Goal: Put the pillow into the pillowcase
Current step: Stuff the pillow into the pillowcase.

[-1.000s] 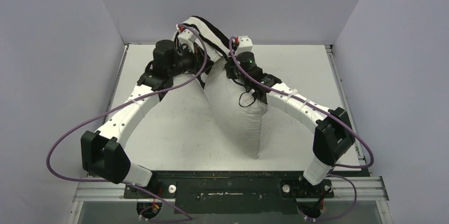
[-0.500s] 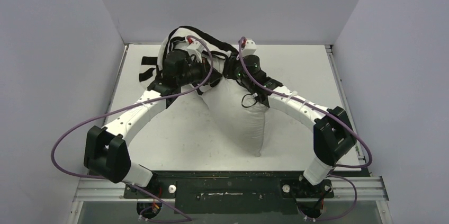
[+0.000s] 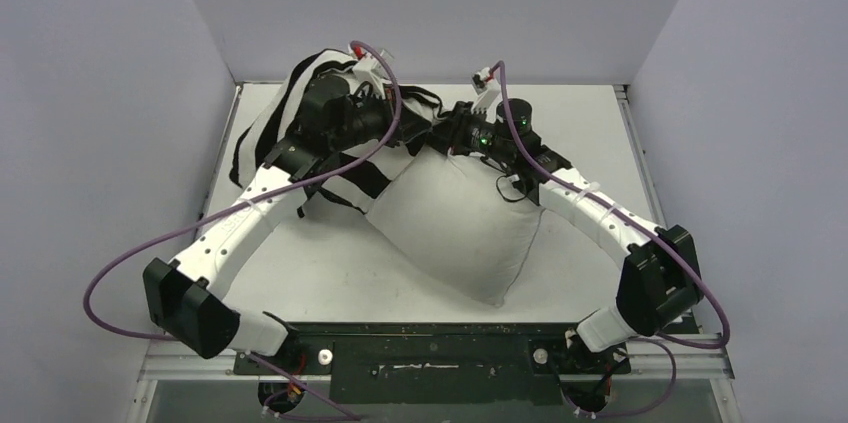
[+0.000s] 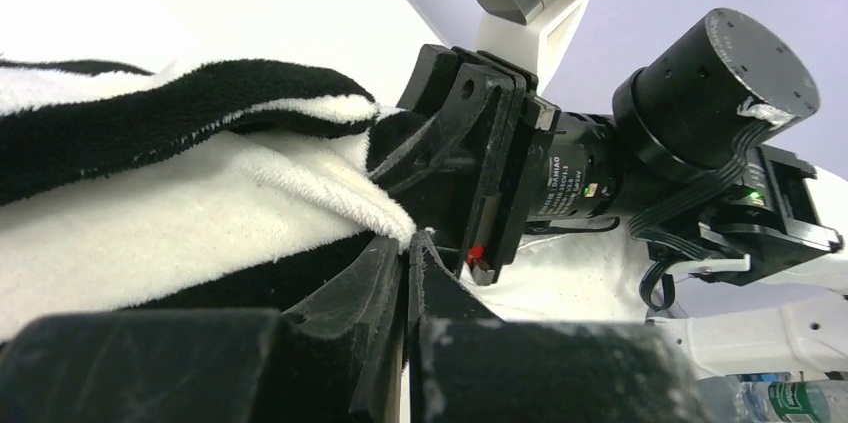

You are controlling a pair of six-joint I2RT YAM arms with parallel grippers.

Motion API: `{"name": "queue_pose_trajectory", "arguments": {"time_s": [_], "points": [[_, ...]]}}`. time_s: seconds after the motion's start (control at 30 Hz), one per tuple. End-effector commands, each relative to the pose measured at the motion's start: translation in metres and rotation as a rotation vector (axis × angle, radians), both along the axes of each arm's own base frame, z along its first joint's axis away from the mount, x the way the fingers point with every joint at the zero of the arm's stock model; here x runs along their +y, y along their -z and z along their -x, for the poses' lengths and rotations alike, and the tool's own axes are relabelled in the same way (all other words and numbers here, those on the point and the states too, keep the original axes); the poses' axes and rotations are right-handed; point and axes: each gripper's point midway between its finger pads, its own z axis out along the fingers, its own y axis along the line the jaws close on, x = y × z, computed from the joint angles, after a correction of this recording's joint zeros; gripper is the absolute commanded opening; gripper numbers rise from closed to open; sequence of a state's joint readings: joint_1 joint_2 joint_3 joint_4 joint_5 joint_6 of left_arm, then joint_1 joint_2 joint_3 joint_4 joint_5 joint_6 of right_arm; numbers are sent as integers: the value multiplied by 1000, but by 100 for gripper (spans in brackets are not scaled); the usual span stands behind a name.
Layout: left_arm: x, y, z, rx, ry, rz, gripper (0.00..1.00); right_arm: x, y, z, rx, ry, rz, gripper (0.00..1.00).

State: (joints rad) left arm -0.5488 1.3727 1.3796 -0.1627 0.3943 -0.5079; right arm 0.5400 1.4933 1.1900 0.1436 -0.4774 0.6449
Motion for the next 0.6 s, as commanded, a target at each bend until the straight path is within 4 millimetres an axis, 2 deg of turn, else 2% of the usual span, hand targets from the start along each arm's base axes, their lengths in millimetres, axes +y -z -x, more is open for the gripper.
{"name": "queue_pose_trajectory", "arguments": {"time_s": [0.0,0.07,0.1,0.23,0.3,0.43,0.57], "points": [[-32,16,-1,14,120,-18,0,-6,2,-11,11,-5,-54,20],[-30,29,-15,47,106,-27,1,-15,9,-19,12,34,-8,30],[-27,31,-21,63,102,-23,6,-20,12,-21,16,52,23,38],[-14,18,-31,35,68,-40,32,-57,9,-32,-14,171,143,65],[-2,13,-33,9,13,-98,39,-77,6,-31,-40,218,188,74],[29,17,-34,-23,-112,-212,44,-106,-6,-25,-110,258,264,85],[44,39,-30,-27,-162,-269,45,-109,-15,-14,-211,197,332,91]]}}
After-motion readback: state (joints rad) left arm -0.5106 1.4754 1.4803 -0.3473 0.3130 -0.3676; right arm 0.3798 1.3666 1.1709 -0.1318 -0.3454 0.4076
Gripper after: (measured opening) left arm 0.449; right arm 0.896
